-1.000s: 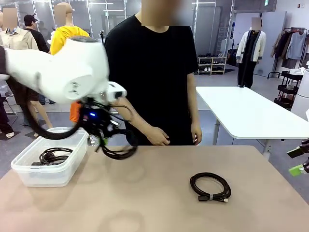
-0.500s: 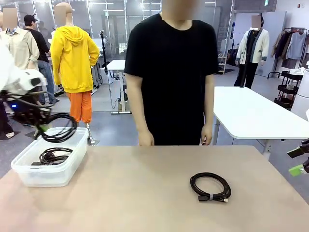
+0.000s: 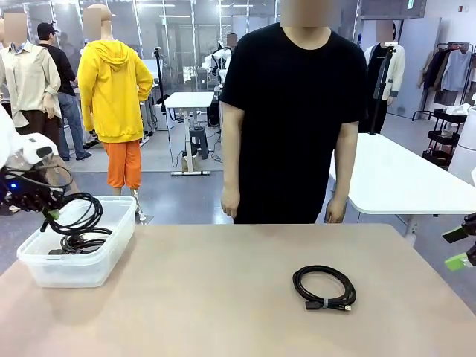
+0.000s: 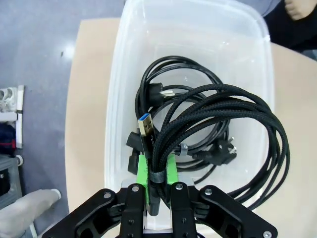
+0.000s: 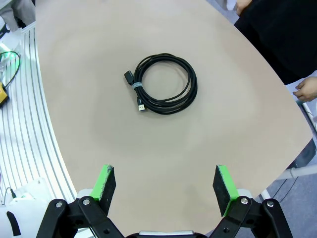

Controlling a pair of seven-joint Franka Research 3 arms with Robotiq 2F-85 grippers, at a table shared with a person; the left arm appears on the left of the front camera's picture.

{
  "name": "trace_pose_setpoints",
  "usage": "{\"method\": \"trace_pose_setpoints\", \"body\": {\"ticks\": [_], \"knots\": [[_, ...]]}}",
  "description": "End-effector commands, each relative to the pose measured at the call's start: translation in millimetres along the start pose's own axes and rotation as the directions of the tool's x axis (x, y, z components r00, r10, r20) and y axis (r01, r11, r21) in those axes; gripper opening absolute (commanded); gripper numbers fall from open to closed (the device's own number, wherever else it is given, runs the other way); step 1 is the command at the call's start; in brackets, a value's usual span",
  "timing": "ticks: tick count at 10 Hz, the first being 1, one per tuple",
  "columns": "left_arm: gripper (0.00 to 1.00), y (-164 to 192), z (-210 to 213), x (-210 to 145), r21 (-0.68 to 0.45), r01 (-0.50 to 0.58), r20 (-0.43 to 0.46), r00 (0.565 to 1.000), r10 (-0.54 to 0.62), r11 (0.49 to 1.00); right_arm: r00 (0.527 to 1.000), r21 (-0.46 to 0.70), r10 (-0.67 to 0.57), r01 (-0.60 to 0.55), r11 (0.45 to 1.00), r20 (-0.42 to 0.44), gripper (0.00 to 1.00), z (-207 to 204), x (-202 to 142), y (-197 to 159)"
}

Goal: Organize and store the cables.
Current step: Place the USB Extension Cable into the Organizing box.

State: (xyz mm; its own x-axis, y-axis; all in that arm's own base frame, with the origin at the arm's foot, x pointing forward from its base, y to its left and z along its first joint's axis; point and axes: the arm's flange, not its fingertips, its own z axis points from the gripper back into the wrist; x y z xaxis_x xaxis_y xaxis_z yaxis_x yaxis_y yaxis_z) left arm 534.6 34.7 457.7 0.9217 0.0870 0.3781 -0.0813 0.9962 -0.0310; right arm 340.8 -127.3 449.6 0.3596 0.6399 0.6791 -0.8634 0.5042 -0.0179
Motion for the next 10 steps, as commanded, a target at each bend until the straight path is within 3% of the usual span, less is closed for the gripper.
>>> {"method": "trace_pose_setpoints", "body": {"ticks": [1,4,5,6,7,9,10], "knots": [[0.17,-2,-23,18,0.075,-0.021,0.009,1.0,0.021,0.997,1.0,0.001,0.006,-0.006,1.0,0.016,1.0,0,0,-2],[0.17,-5,-61,19,0.087,-0.071,-0.07,0.995,0.077,0.994,1.0,0.001,0.006,-0.006,1.0,0.016,1.0,0,0,-2],[0.39,-8,-62,17,0.072,-0.075,-0.08,0.994,0.081,0.995,1.0,0.001,0.006,-0.006,1.0,0.016,1.0,0,0,-2],[0.51,-10,-66,16,0.089,-0.076,-0.085,0.993,0.084,0.993,1.0,0.001,0.006,-0.006,1.0,0.016,1.0,0,0,-2],[0.78,-10,-67,16,0.093,-0.081,-0.083,0.993,0.089,0.992,1.0,0.001,0.006,-0.006,1.0,0.016,1.0,0,0,-2],[1.0,-14,-63,12,0.101,-0.088,-0.079,0.992,0.096,0.991,1.0,0.001,0.006,-0.006,1.0,0.016,1.0,0,0,-2],[1.0,-17,-60,11,0.102,-0.093,-0.07,0.992,0.101,0.99,1.0,0.001,0.006,-0.006,1.0,0.016,1.0,0,0,-2]]}}
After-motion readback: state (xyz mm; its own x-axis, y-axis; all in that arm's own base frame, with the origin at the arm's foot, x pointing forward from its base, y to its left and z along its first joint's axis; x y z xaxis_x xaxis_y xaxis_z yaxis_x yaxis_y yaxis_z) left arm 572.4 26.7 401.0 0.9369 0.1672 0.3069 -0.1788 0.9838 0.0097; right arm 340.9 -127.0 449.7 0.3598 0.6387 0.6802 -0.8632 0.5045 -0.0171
